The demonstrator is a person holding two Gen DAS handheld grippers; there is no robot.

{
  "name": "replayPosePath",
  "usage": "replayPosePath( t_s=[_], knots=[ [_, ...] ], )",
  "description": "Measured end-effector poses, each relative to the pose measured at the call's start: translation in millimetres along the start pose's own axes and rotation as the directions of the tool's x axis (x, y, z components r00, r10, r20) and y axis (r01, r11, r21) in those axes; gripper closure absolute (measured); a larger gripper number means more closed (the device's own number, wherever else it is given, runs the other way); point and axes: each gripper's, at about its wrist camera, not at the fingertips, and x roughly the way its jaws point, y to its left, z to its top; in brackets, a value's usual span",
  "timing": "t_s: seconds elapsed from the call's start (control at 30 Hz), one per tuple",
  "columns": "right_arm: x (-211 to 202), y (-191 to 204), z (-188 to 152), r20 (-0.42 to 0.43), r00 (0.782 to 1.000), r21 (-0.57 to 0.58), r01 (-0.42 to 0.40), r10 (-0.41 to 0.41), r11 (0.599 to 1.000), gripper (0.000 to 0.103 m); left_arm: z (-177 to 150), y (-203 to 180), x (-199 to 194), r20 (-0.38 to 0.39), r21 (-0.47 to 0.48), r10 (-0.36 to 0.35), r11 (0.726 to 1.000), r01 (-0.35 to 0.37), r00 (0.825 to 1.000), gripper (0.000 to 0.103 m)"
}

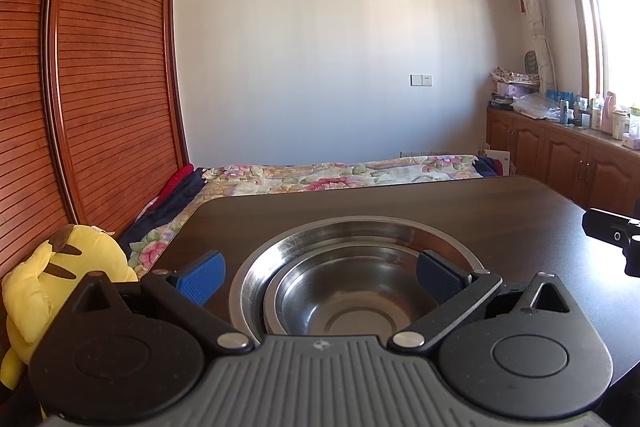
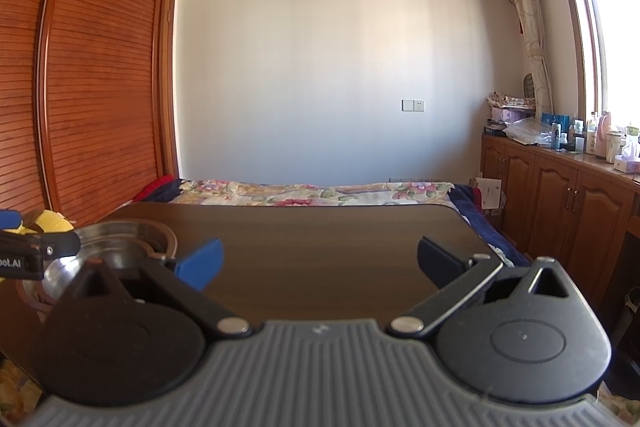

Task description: Organize plates and bowls

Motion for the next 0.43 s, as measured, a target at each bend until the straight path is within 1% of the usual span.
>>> replayPosePath(
  t_s=[0.43],
  knots=[
    [2.3, -0.4, -2.0, -0.002, 1.000, 0.000, 0.000, 0.000, 1.000, 0.000, 0.9, -0.9, 0.8, -0.002, 0.006, 0.004, 1.000, -0.004, 1.000, 0.000]
  ],
)
